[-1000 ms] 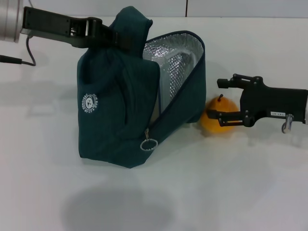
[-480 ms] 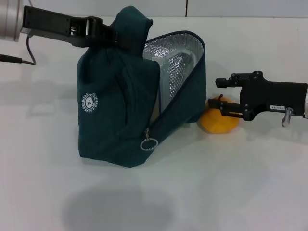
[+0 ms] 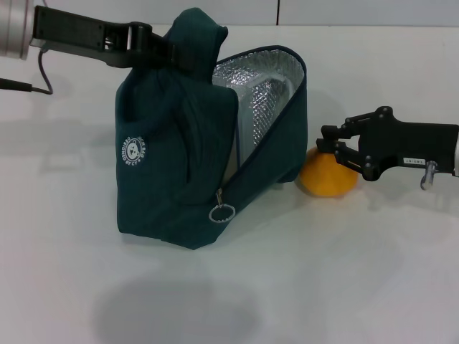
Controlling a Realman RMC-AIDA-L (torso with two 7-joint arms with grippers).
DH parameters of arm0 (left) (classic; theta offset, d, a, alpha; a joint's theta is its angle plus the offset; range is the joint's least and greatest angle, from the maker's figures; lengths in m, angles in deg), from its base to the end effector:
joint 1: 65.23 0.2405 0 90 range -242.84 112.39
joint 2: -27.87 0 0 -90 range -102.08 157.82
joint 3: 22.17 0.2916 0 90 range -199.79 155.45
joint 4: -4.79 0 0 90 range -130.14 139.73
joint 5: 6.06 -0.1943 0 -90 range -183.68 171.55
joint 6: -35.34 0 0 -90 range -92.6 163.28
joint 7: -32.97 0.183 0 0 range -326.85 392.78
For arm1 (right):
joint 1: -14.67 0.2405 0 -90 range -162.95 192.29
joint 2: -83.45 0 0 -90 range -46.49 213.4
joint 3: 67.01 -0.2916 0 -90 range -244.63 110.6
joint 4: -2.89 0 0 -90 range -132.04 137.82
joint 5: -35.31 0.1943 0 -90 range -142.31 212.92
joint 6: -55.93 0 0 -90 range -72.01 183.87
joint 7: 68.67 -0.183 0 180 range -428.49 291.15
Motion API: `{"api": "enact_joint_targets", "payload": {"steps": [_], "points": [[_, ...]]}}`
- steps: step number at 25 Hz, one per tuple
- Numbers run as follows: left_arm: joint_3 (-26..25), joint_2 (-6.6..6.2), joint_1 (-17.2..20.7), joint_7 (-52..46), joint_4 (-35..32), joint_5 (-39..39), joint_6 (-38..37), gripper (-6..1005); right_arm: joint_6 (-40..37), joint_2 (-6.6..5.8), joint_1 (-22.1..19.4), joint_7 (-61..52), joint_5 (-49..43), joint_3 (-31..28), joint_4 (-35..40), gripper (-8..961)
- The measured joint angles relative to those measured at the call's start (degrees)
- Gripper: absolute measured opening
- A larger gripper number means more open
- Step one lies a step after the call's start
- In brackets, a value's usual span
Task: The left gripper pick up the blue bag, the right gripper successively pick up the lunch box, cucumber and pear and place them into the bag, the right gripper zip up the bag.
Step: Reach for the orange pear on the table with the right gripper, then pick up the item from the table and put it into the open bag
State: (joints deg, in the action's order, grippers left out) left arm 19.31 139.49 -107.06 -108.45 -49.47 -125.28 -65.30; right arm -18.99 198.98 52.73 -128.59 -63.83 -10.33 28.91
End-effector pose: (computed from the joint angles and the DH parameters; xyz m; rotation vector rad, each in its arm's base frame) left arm -0.1907 0.3987 0.0306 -2.6407 -1.5006 -0.5665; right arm 0.2352 0.3918 -0.0756 -2.7367 0.1637 0.5771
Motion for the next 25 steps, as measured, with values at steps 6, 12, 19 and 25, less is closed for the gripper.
{"api": "enact_joint_targets", "payload": {"steps": [6, 12, 19, 25], "points": [[0.0, 0.00, 0.1, 0.0, -0.1, 0.0, 0.0, 51, -0.2, -0.05, -0.4, 0.0, 0.1, 0.3, 0.7, 161], [0.0, 0.00, 0.3, 0.0, -0.1, 0.0, 0.0, 52, -2.0, -0.25, -2.7, -0.6, 2.6, -0.1, 3.6, 131], [0.0, -0.06, 0.3, 0.0, -0.1, 0.0, 0.0, 52, -5.8, -1.54, -7.0, -3.6, 9.4, -0.2, 9.4, 32], [0.2, -0.08, 0.4, 0.0, 0.0, 0.0, 0.0, 52, -10.0, -3.28, -8.9, -4.9, 14.5, -1.2, 11.1, 33]]}}
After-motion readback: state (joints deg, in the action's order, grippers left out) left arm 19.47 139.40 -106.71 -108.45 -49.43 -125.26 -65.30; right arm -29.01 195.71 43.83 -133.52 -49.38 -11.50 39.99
